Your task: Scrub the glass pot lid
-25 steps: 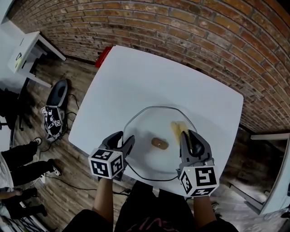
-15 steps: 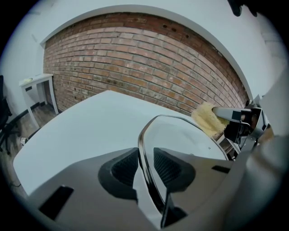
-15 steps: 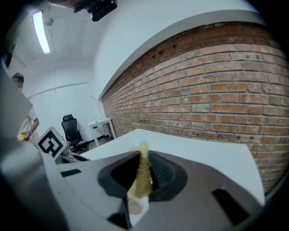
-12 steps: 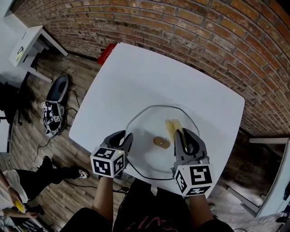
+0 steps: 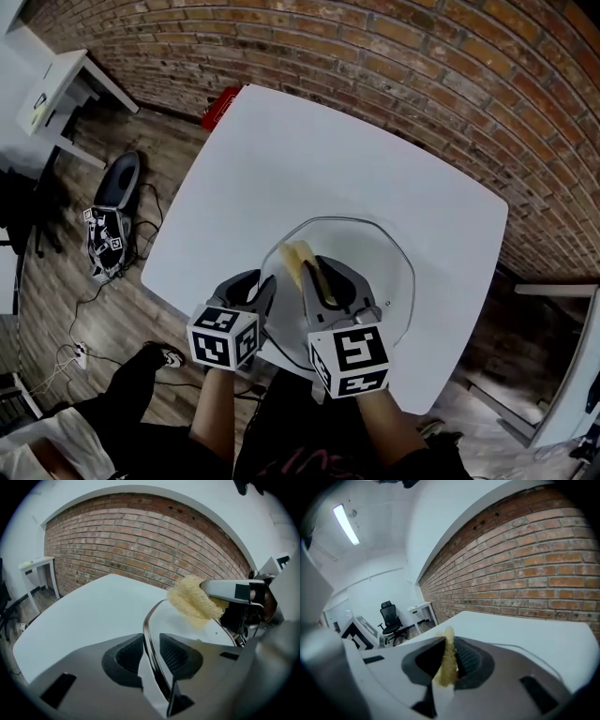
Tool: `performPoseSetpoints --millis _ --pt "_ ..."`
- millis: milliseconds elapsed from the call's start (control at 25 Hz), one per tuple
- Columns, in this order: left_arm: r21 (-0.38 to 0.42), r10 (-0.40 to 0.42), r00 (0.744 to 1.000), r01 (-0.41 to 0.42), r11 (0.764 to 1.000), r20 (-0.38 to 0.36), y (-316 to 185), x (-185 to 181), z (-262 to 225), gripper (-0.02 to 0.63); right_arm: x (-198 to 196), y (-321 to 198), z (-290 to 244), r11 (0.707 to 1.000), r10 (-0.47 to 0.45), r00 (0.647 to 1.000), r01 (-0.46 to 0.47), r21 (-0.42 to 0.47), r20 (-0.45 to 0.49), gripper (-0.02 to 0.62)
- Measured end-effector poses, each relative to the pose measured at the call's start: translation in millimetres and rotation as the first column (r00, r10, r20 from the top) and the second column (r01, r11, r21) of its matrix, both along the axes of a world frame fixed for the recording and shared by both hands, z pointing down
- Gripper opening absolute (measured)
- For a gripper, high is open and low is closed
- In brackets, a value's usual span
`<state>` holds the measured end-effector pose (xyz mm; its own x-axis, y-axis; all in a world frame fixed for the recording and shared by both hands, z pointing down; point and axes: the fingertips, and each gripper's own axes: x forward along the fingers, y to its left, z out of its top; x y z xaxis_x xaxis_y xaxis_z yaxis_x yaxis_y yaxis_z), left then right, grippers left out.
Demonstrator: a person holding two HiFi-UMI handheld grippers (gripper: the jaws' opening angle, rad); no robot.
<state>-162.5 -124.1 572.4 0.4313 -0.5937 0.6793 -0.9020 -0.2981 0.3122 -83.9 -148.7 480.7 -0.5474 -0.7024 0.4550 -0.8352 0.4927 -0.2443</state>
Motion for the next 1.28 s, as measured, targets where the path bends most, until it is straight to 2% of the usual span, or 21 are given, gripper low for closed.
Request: performPoseSetpoints --millis 160,400,560,720,840,1000,1160,1280 --pt "-0.004 0.008 1.0 -0.008 1.0 0.007 0 2 0 0.109 -25 0 17 0.998 -0.034 0.999 0.035 -0.054 0.012 0.057" --pt "-0.006 0.015 1.0 -0.015 1.0 0.014 0 1 0 0.109 -14 -2 48 0.992 -0.017 0.998 0.009 -0.128 -0.063 0.057" --pt "-0.004 0.016 1.0 -0.015 1.0 0.017 -2 1 0 0.109 8 -7 59 0.989 0.017 0.994 -0.033 -0.145 -0.11 0.057" --pt "-0.004 0.018 1.0 -0.018 1.0 0.023 -4 1 0 0.109 47 -13 60 0.983 0.087 0.979 -0.115 -0.142 -0.185 0.057" --pt "-0.005 0.017 1.0 -0.016 1.0 0.027 -4 2 1 0.109 86 -16 59 0.973 0.148 0.954 -0.188 -0.134 -0.26 0.057" --pt "0.0 0.016 0.999 -0.016 1.0 0.031 -6 3 0 0.109 139 -18 55 0.948 0.245 0.903 -0.298 -0.106 -0.352 0.057" --pt "0.003 0.013 0.999 -0.013 1.0 0.03 -8 5 0 0.109 163 -17 52 0.934 0.286 0.885 -0.344 -0.101 -0.368 0.057" --pt "0.003 0.013 1.0 -0.013 1.0 0.028 -8 5 1 0.109 149 -15 39 0.945 0.274 0.907 -0.316 -0.088 -0.319 0.057"
